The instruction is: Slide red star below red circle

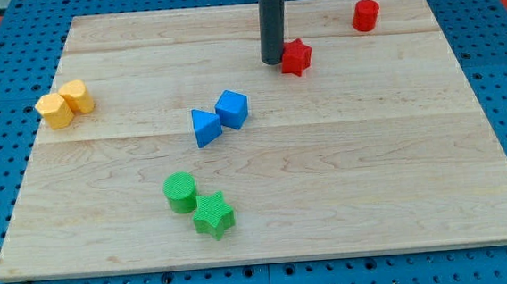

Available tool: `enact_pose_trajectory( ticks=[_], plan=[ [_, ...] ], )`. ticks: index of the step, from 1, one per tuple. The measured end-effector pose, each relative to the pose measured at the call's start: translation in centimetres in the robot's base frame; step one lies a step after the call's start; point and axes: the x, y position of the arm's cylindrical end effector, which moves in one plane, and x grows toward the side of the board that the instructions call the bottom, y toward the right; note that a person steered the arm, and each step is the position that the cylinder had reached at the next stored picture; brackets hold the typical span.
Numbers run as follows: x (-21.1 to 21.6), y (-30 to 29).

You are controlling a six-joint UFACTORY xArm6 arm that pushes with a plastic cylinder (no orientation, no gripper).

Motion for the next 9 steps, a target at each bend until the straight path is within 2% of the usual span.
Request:
enact_pose_trajectory(
  ticks=[3, 4, 5, 6, 7, 8, 9],
  plan=[
    [0.5, 9.5],
    [4.2, 8.4],
    [3.6, 9.4],
    [0.2, 9.4],
    [0.4, 10.5],
    [3.7, 9.7],
    [3.4, 12.6]
  ],
)
